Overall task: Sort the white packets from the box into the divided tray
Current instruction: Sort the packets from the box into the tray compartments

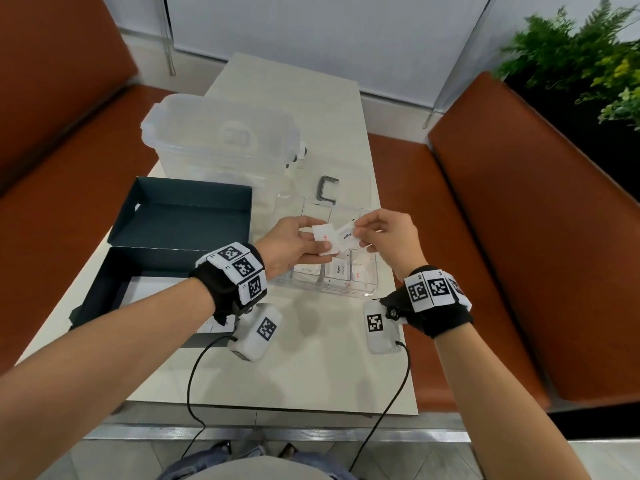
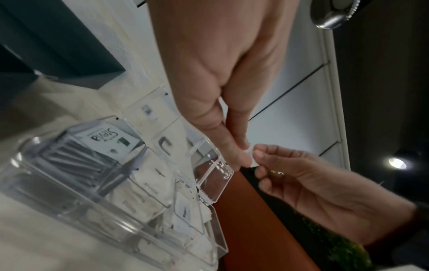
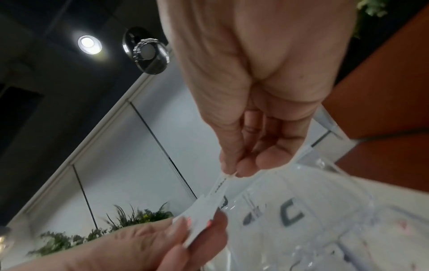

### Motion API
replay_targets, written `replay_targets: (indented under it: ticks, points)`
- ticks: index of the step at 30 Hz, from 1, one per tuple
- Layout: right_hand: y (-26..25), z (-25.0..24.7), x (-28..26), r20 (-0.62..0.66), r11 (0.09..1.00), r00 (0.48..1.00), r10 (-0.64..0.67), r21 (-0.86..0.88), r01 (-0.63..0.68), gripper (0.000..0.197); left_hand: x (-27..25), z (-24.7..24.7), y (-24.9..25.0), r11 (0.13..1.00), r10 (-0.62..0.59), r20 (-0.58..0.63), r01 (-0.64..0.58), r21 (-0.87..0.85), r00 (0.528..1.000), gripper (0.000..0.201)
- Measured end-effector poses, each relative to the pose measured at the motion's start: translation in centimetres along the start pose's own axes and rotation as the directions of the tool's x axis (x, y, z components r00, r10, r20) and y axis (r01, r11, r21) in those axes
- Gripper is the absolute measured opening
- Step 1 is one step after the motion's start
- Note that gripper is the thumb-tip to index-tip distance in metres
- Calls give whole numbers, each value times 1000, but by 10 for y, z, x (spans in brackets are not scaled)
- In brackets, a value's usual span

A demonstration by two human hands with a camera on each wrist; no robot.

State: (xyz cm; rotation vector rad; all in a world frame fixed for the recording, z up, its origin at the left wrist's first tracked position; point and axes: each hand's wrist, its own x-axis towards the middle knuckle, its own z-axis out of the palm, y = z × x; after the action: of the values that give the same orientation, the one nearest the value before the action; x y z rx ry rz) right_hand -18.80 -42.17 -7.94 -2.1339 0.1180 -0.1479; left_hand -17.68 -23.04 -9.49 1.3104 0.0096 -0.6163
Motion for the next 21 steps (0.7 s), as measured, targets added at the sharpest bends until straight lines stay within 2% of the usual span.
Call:
replay_targets:
  ticks: [3, 7, 9, 13, 21]
  points:
    - [-3, -6, 6, 21, 991, 997, -79, -110, 81, 16, 0, -3, -1, 998, 9, 11, -9, 61, 1000, 36]
    - [1, -13, 14, 12, 979, 996, -92, -180, 93, 13, 3, -5, 0, 997, 18, -33, -15, 70, 999, 30]
    - [7, -13, 17, 35, 967, 999, -37, -251, 45, 8, 3, -6, 0, 998, 21, -50, -18, 67, 999, 28]
    - [21, 3, 17, 154, 917, 984, 95, -399, -26, 22, 3, -7, -1, 997, 28, -64, -23, 79, 998, 28]
    - [35, 40, 22, 191, 884, 974, 124, -467, -21, 16, 0, -12, -1, 996, 31, -67, -25, 90, 997, 33]
